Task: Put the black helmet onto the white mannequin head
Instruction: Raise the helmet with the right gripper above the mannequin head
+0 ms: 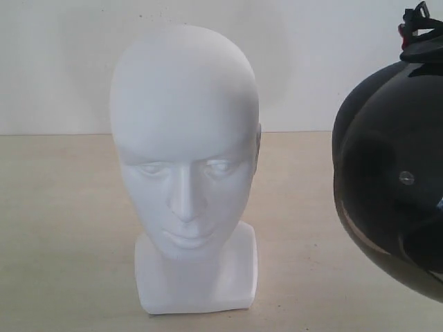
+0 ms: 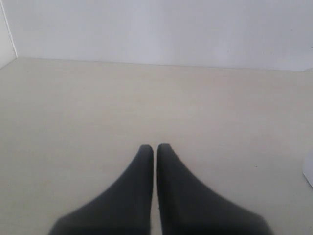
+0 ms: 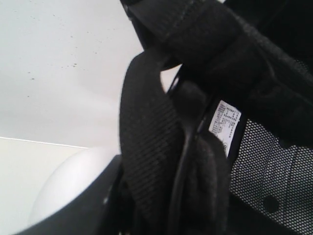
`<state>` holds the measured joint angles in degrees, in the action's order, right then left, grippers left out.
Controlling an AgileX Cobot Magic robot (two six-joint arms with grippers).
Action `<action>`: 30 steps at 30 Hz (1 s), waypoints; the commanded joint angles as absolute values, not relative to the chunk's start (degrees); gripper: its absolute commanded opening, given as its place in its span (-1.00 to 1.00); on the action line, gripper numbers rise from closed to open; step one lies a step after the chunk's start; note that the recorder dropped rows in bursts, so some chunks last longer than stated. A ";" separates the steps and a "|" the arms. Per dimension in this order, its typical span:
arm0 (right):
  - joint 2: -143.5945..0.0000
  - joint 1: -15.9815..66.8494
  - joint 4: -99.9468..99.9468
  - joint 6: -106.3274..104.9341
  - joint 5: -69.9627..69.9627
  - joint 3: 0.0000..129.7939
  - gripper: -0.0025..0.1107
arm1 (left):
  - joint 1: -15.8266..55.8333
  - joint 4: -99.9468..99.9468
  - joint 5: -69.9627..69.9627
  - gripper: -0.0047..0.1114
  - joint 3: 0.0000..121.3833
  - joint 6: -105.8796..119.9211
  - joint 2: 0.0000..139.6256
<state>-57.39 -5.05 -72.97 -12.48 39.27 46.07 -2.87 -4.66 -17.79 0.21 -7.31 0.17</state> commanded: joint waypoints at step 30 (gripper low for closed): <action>-53.82 16.67 -14.29 52.35 5.33 48.64 -0.96 | -2.79 -4.98 -17.62 -0.84 0.00 -7.28 0.00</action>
<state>-54.94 16.60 -23.57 44.29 11.23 47.32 -2.87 -4.66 -17.79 0.21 -7.31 0.17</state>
